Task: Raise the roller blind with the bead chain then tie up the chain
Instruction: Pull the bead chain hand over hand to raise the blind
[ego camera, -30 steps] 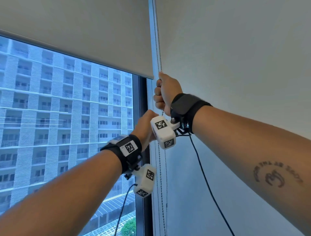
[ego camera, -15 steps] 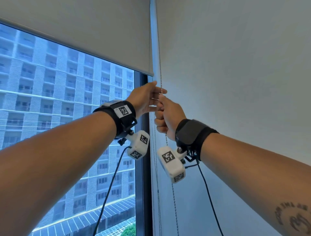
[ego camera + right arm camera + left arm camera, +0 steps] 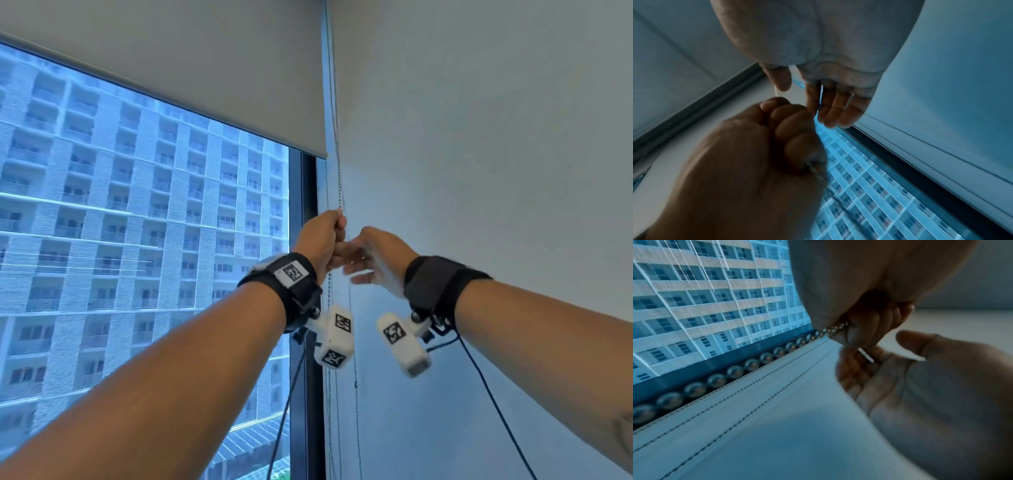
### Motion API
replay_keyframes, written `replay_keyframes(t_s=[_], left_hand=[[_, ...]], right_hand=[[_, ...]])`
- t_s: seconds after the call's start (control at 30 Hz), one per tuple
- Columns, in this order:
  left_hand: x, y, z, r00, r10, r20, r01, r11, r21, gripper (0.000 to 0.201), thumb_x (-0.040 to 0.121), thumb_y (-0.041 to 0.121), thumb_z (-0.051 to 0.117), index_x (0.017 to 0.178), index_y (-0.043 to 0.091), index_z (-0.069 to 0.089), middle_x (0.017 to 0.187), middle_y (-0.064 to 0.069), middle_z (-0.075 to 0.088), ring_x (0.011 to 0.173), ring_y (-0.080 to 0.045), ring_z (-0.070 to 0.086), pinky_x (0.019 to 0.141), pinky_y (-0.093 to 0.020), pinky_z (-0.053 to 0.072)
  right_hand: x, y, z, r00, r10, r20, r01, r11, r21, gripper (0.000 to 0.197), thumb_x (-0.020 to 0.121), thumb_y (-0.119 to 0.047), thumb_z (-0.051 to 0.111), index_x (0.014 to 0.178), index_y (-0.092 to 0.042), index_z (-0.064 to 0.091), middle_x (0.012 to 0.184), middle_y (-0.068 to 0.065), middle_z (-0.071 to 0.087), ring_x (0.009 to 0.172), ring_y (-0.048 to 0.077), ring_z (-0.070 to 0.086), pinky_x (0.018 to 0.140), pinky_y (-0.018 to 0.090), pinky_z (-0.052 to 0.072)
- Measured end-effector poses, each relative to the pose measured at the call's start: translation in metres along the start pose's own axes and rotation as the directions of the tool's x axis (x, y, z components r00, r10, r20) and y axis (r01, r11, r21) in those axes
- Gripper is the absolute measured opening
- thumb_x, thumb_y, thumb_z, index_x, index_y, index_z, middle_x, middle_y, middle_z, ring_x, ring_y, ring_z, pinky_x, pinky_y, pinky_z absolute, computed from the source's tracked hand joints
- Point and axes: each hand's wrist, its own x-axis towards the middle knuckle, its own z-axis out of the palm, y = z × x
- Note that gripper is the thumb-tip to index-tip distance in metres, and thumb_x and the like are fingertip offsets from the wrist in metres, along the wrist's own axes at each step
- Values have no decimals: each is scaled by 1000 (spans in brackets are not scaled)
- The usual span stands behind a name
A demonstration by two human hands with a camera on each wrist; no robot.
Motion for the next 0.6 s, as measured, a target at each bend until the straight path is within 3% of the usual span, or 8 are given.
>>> replay_keyframes(t_s=[0.1, 0.23, 0.4, 0.5, 0.6], left_hand=[[-4, -4, 8, 1000, 18, -8, -18, 1000, -13, 37, 98, 25, 40, 61, 25, 39, 51, 6, 27, 40, -10, 15, 39, -17, 13], [-9, -13, 14, 1000, 22, -14, -23, 999, -33, 36, 97, 26, 40, 62, 25, 38, 52, 8, 27, 42, -9, 17, 41, -20, 11], [-14, -23, 11, 999, 6, -48, -8, 999, -53, 38, 96, 23, 43, 58, 25, 38, 50, 4, 29, 49, -13, 22, 53, -31, 10], [-18, -23, 5, 998, 19, -54, -22, 998, -59, 36, 97, 22, 43, 61, 23, 38, 45, 4, 35, 48, -14, 25, 49, -26, 11], [-19, -27, 1, 998, 29, -57, -30, 999, -23, 36, 98, 21, 45, 62, 22, 41, 43, 8, 40, 43, -11, 33, 47, -24, 21]], right_hand=[[16, -23, -3, 993, -53, -107, 64, 992, 108, 25, 97, -27, 46, 85, -9, 59, 73, 8, 59, 65, 22, 57, 72, 38, 50], [29, -51, 2, 979, -81, -185, 123, 966, 227, 43, 105, -41, 39, 97, -5, 60, 69, 8, 60, 57, 19, 55, 58, 32, 49], [34, -67, 13, 989, -52, -135, 97, 929, 357, 39, 108, -34, 30, 90, -9, 52, 71, 9, 53, 58, 19, 47, 56, 29, 40], [39, -67, 17, 991, -33, -130, 85, 904, 419, 41, 109, -34, 29, 84, -11, 52, 69, 5, 49, 55, 16, 41, 54, 28, 37], [43, -62, 21, 995, -20, -97, 63, 884, 464, 41, 108, -38, 30, 81, -14, 50, 63, 1, 39, 49, 13, 30, 48, 24, 28]])
